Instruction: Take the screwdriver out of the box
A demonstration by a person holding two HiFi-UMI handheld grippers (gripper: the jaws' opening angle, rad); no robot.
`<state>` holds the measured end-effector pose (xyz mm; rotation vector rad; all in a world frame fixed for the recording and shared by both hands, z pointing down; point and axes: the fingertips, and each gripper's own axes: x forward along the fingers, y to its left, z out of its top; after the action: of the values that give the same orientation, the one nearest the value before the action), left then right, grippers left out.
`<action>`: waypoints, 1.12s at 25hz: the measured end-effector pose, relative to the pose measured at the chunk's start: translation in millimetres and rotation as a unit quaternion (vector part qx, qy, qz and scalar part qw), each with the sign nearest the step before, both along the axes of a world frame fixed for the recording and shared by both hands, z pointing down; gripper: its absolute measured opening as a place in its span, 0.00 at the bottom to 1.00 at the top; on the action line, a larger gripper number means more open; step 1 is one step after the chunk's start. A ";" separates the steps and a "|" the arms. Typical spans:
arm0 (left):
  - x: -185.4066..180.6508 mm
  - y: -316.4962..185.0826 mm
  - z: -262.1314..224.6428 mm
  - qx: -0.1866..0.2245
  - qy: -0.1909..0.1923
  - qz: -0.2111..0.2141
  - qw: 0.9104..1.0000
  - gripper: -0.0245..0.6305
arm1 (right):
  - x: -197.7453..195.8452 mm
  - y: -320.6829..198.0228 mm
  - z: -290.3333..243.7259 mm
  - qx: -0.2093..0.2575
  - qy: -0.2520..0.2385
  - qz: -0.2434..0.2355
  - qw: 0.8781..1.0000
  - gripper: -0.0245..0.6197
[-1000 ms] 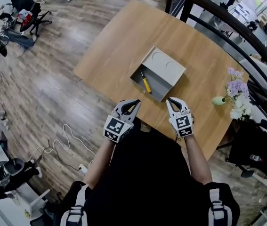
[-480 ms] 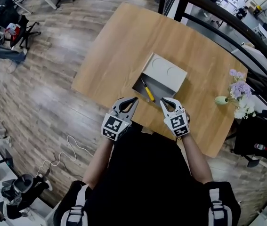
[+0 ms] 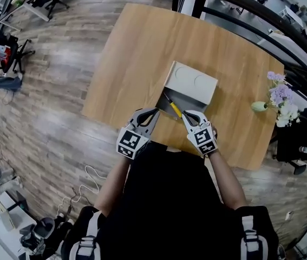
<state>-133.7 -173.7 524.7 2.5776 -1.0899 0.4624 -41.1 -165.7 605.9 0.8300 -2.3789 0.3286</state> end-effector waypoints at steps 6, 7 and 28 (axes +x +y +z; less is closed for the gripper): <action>-15.6 -11.5 8.2 -0.006 0.002 0.038 0.999 0.07 | -25.1 -7.2 12.5 -0.013 0.004 0.021 1.000 0.08; -18.2 -11.9 8.6 -0.007 0.002 0.043 0.999 0.07 | -28.5 -7.7 13.8 -0.013 0.007 0.024 1.000 0.08; -35.1 -21.6 22.1 -0.017 0.011 0.088 0.996 0.07 | -38.8 -8.2 63.0 -0.061 0.058 0.042 0.996 0.08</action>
<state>-168.9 -195.3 546.7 2.6546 -0.8439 0.4863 -79.9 -173.9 668.9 0.8687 -2.1986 0.4434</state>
